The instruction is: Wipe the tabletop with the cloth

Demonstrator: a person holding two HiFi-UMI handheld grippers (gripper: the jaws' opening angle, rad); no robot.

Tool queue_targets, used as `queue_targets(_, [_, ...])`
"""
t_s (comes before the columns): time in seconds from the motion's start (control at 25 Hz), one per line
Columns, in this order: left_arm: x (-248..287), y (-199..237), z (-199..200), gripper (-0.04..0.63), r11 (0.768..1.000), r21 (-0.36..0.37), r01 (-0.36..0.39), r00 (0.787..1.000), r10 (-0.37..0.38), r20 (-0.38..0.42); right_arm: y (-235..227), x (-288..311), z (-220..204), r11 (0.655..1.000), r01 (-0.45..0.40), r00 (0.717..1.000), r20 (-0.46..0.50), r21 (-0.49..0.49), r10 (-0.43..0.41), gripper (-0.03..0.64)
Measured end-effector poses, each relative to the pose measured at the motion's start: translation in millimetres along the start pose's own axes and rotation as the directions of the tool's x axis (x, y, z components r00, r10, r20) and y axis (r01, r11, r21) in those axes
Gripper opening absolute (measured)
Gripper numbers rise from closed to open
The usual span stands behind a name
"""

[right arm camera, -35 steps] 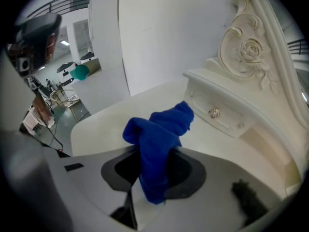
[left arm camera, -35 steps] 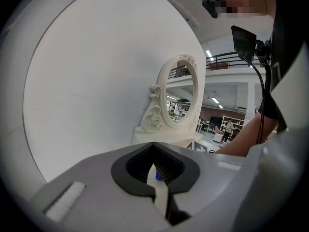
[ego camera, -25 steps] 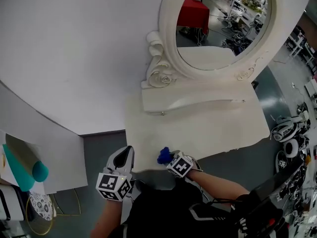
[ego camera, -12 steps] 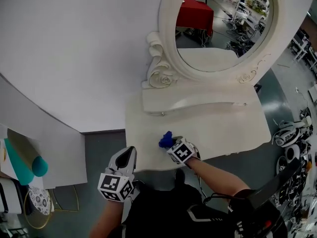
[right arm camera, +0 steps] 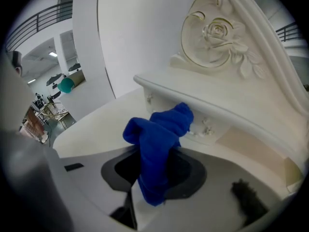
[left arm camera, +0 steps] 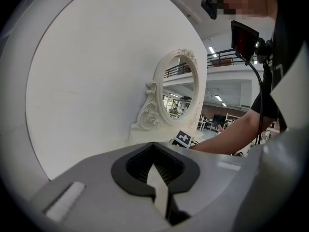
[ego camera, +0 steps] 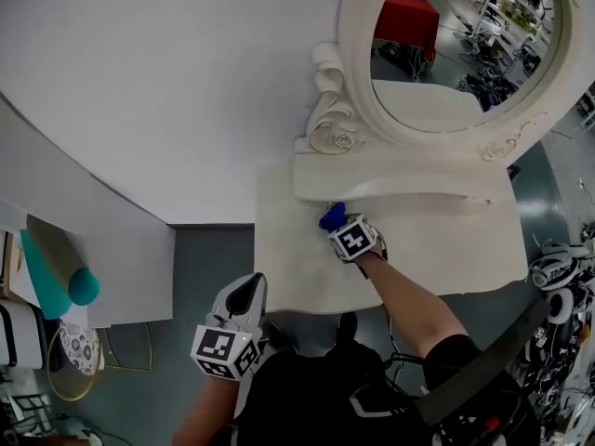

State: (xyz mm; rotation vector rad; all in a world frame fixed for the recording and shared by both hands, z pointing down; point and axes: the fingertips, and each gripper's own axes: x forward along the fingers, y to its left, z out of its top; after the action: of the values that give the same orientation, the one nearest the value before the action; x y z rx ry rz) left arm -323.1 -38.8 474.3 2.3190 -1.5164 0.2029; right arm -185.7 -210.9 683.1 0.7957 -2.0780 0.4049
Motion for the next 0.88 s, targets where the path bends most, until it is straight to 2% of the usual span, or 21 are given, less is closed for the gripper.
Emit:
queue_targets(0.24, [10,-4,5,0.008,0.999,0.005,0.038,0.999,-0.038,0.012,32,-21,-34,0.999,-0.043,0.997,-0.069,-0.019,0.042,0.129])
queue_targets(0.72, [33,-33,16,0.008,0.99,0.033,0.135,0.99,-0.136,0.026,113,-81,-107,0.986,-0.157,0.984,-0.089,-0.054,0.151,0.129])
queue_targets(0.88, [39,-39,20,0.008,0.988,0.041,0.147,0.988,-0.149,0.034,129,-92,-122,0.981,-0.192,0.977,-0.103,-0.027,0.188,0.129])
